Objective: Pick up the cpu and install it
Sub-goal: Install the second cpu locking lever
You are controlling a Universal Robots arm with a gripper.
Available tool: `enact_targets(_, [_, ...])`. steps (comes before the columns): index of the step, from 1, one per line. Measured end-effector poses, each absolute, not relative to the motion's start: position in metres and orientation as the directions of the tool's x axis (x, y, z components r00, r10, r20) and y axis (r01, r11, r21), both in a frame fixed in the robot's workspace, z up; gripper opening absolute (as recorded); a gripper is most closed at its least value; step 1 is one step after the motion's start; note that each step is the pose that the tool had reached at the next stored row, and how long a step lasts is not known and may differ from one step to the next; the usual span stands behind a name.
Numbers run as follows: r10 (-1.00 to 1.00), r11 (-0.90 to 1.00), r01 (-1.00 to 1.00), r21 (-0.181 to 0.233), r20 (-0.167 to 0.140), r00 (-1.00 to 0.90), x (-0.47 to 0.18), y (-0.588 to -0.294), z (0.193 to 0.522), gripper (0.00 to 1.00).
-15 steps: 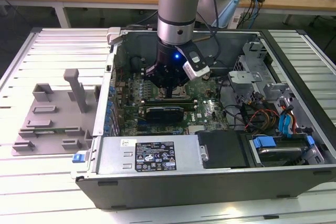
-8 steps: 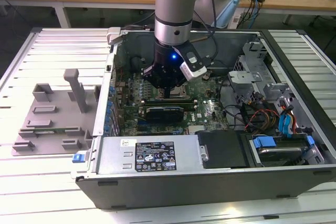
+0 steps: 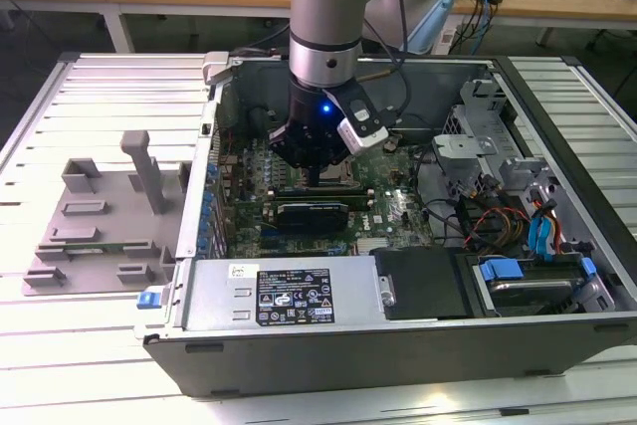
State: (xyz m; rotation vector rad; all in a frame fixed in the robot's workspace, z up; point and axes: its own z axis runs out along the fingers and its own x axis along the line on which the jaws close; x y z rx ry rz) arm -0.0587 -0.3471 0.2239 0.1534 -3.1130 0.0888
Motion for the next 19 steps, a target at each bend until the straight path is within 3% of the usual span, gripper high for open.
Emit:
enact_targets(16, [-0.097,0.994,-0.099,-0.054,0.026,-0.995,-0.0607,-0.3470,0.2233,0.11])
enact_targets(19, [-0.098,0.995,-0.099,-0.028,0.023,-0.995,-0.0636,-0.3471,0.2230,0.11])
